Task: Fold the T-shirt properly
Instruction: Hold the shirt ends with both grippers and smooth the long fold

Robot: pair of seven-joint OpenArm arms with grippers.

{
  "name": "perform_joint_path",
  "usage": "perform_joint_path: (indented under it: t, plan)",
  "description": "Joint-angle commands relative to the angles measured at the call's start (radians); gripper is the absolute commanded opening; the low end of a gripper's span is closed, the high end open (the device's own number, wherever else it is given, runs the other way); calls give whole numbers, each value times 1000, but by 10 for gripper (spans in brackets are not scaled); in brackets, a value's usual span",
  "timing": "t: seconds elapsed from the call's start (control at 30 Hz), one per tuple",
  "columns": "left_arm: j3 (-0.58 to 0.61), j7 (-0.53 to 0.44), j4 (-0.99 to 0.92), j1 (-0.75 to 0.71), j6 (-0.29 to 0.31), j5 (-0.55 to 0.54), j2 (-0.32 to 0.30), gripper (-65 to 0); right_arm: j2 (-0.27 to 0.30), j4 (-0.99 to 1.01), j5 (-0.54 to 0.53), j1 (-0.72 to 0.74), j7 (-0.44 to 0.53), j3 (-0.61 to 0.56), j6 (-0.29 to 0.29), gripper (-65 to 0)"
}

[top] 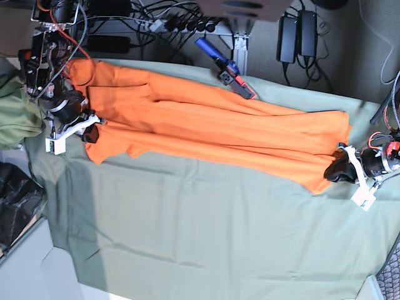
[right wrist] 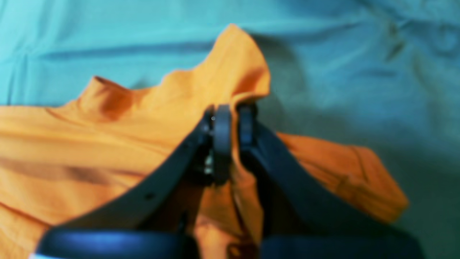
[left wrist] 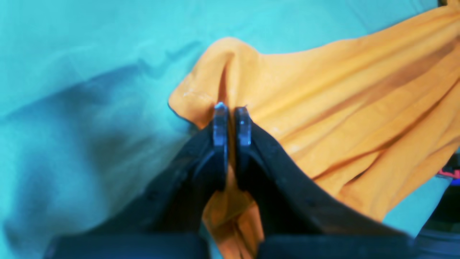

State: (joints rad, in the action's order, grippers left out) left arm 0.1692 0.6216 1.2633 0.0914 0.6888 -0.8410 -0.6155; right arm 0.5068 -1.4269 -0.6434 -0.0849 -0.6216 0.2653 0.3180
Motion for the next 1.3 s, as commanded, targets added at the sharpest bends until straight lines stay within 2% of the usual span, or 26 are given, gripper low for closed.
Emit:
perform_joint_path:
  t: [0.0, 0.07, 0.17, 0.2, 0.23, 0.8, 1.0, 1.1, 1.27]
  plan:
    - [-9, -10, 14, 16, 9, -16, -21, -650, 22, -11, 9, 2, 18, 12, 82, -650]
    - [-9, -10, 14, 16, 9, -16, -21, -650, 22, -8, 18, -10, 19, 12, 82, -648]
    - [-9, -11, 14, 16, 9, -16, -18, -650, 22, -8, 40, -22, 21, 12, 82, -346]
    - [-9, -11, 14, 14, 9, -16, -15, -650, 22, -8, 45, -25, 24, 12, 82, -267]
    - [-9, -11, 14, 12, 9, -16, -13, -650, 22, -8, 49, -28, 24, 12, 82, -222]
    - [-9, 5, 14, -16, 9, -17, 1, -650, 20, 1, 40, 66, 56, 34, 82, -214]
    - [-9, 8, 14, -17, 9, -23, 1, -650, -6, 85, 32, 132, 61, 30, 84, -216]
    - [-9, 9, 14, -17, 9, -34, 1, -650, -11, 114, 34, 157, 72, -3, 106, -216]
    - [-9, 11, 14, -17, 9, -35, 1, -650, -11, 116, 40, 161, 76, -80, 106, -219]
